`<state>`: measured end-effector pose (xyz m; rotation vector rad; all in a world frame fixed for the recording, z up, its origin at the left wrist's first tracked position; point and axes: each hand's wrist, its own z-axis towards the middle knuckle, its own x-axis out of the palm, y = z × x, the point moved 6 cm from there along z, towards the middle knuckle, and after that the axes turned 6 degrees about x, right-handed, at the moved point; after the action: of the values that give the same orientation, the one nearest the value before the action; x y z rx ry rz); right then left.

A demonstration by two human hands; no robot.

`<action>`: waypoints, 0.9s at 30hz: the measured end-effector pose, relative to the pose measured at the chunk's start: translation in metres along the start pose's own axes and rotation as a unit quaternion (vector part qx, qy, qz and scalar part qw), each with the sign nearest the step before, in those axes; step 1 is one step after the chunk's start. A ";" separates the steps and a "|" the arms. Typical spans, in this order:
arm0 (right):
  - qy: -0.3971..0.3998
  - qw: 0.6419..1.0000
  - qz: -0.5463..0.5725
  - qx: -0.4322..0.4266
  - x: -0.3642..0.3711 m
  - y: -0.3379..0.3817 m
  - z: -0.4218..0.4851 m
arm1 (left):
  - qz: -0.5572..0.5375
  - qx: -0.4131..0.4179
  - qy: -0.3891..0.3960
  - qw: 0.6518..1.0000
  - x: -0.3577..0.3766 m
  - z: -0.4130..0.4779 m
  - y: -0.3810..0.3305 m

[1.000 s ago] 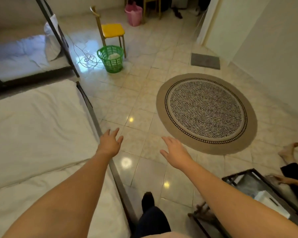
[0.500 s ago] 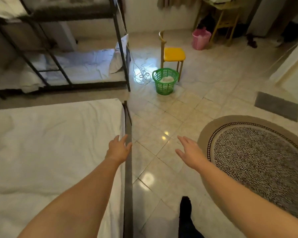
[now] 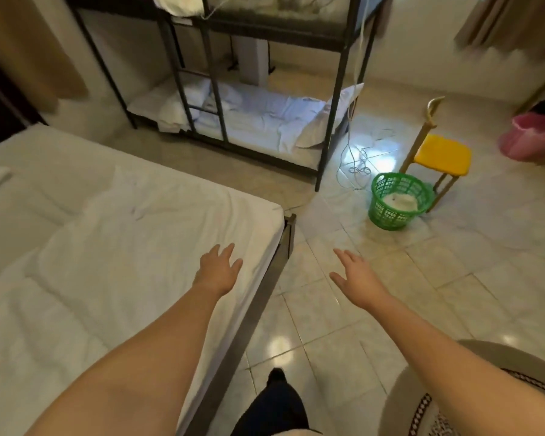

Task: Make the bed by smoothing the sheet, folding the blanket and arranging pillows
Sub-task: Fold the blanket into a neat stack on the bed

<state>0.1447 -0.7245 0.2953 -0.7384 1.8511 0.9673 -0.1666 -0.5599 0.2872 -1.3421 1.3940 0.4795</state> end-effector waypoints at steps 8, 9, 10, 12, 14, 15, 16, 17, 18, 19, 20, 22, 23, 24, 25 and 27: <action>0.010 0.999 -0.010 -0.034 -0.052 0.030 0.186 | -0.025 -0.045 0.002 0.999 -0.037 0.165 -0.011; 0.014 0.999 -0.012 -0.033 -0.059 0.034 0.207 | -0.032 -0.046 0.001 0.998 -0.044 0.186 -0.015; 0.018 0.999 -0.015 -0.032 -0.068 0.038 0.228 | -0.036 -0.048 -0.001 0.998 -0.052 0.206 -0.020; 0.015 0.999 -0.021 -0.033 -0.087 0.047 0.272 | -0.039 -0.050 -0.008 0.998 -0.070 0.246 -0.030; 0.010 0.999 -0.025 -0.039 -0.105 0.058 0.314 | -0.045 -0.054 -0.014 0.997 -0.088 0.280 -0.040; 0.009 0.999 -0.025 -0.041 -0.112 0.063 0.336 | -0.047 -0.055 -0.018 0.997 -0.096 0.297 -0.045; 0.009 0.999 -0.024 -0.044 -0.119 0.069 0.356 | -0.050 -0.058 -0.021 0.997 -0.104 0.313 -0.048; 0.012 0.999 -0.024 -0.048 -0.124 0.074 0.376 | -0.054 -0.062 -0.026 0.996 -0.111 0.328 -0.051; 0.014 0.998 -0.026 -0.055 -0.129 0.079 0.396 | -0.057 -0.069 -0.030 0.996 -0.116 0.344 -0.052; 0.019 0.997 -0.029 -0.065 -0.132 0.083 0.417 | -0.059 -0.076 -0.034 0.995 -0.120 0.359 -0.053; 0.025 0.996 -0.032 -0.076 -0.135 0.086 0.438 | -0.062 -0.085 -0.035 0.994 -0.123 0.374 -0.053; 0.037 0.994 -0.035 -0.096 -0.139 0.092 0.480 | -0.071 -0.105 -0.039 0.991 -0.125 0.401 -0.053; 0.043 0.993 -0.037 -0.106 -0.142 0.095 0.501 | -0.077 -0.115 -0.044 0.989 -0.127 0.415 -0.054; 0.048 0.991 -0.041 -0.119 -0.147 0.099 0.521 | -0.080 -0.126 -0.052 0.987 -0.130 0.429 -0.054; 0.053 0.989 -0.044 -0.133 -0.152 0.102 0.542 | -0.081 -0.136 -0.063 0.985 -0.133 0.442 -0.054; 0.067 0.982 -0.053 -0.167 -0.166 0.112 0.583 | -0.084 -0.161 -0.087 0.980 -0.137 0.471 -0.052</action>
<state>0.3797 -0.1548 0.3081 -1.1168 1.7606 1.1975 0.0407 -0.1128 0.2712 -1.6213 1.0793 0.7113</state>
